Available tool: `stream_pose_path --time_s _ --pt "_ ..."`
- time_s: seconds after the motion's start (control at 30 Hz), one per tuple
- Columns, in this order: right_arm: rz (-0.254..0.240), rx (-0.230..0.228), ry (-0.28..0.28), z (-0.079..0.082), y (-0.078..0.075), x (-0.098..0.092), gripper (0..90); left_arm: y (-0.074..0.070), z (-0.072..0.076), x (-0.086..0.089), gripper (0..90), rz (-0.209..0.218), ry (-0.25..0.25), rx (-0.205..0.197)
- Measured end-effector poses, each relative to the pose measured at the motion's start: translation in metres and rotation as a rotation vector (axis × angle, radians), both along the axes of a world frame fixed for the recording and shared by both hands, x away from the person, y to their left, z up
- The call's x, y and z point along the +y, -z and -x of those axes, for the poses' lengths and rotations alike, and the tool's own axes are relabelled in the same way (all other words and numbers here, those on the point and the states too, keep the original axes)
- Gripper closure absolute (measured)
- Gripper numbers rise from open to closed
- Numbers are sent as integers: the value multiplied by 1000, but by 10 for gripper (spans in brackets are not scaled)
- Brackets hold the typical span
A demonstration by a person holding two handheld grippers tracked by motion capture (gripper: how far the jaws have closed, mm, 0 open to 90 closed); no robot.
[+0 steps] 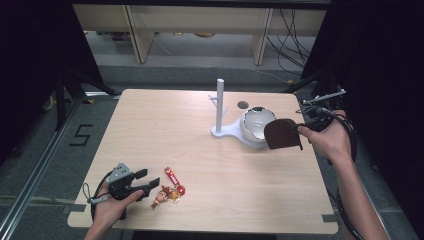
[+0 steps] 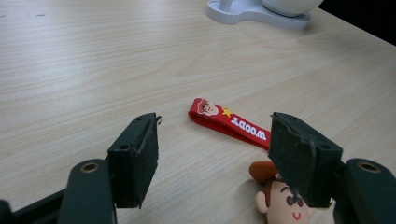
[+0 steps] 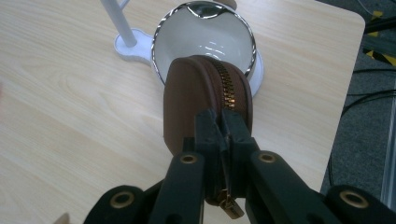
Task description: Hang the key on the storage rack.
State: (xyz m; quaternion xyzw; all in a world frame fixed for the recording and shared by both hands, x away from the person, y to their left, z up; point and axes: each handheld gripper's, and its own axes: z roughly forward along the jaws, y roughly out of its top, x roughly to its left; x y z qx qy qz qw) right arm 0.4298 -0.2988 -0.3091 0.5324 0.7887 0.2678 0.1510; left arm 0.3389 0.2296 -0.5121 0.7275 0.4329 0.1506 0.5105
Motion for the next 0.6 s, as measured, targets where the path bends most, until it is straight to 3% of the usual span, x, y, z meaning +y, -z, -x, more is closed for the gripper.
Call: stream_pose_path --time_s 0.07,0.27,0.4,0.43,0.6 --pt "8 -11 -21 -3 -2 -1 871 0 0 0 323 0 -1 0" --pt "3 -22 7 -9 -7 2 870 0 0 0 322 -3 -4 6" --pt "9 -47 5 -16 -8 3 870 0 0 0 322 -2 -3 6" --pt "18 -59 -19 -19 -8 3 870 0 0 0 322 -4 -3 6" --pt "15 -60 -8 -28 -7 10 869 0 0 0 322 -5 -2 7"
